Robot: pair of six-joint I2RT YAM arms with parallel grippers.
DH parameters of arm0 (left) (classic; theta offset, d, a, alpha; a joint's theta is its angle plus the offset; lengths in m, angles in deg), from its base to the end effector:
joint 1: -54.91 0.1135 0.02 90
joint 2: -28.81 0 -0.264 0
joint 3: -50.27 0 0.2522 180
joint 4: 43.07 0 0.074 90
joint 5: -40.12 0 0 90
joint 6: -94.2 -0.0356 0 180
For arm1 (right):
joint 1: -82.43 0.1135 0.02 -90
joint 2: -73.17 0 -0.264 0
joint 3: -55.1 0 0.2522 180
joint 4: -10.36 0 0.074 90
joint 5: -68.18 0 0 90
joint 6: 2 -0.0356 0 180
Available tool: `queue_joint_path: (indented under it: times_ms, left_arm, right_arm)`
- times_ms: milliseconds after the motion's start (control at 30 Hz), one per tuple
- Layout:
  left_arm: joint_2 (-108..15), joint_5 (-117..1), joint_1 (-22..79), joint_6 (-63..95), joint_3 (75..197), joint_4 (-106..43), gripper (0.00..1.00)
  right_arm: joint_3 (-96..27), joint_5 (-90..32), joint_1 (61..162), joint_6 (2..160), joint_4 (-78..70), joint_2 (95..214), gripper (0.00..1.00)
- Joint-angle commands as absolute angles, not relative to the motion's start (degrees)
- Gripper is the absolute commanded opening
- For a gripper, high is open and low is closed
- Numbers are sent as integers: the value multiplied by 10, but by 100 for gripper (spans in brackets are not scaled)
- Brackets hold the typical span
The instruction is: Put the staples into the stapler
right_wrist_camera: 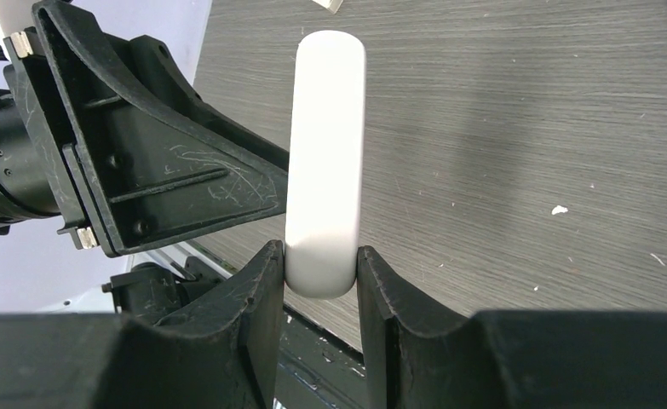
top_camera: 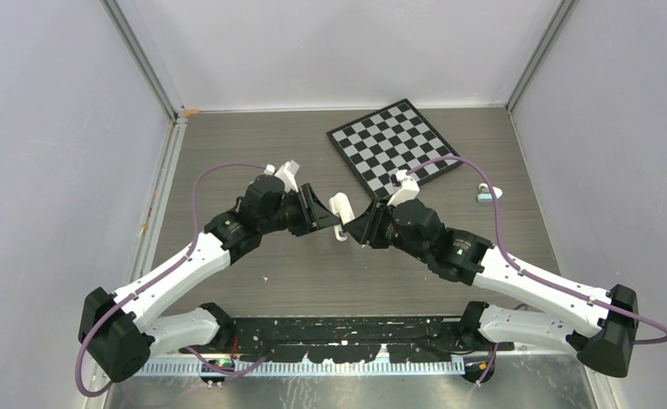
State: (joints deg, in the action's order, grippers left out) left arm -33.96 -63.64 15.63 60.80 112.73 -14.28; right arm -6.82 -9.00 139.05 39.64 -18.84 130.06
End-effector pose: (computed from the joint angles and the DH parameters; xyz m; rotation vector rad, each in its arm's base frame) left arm 0.1853 -0.1625 0.2941 -0.1865 2.3162 -1.1990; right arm 0.1310 0.1845 0.3122 0.0011 2.1129 0.9379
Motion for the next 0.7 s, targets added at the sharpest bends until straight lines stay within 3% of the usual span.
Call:
queue_joint_path:
  times_ms: [0, 300, 667]
  left_arm:
    - [-352, -663, 159, 626, 1131, -208, 42]
    - [-388, -707, 159, 677, 1110, -278, 36]
    - [-387, -687, 160, 648, 1113, -202, 34]
  right_arm:
    - [-79, -75, 1391, 405, -138, 1297, 1]
    - [-83, -60, 1391, 413, -135, 1303, 0]
    - [-83, -39, 1391, 412, -144, 1299, 1]
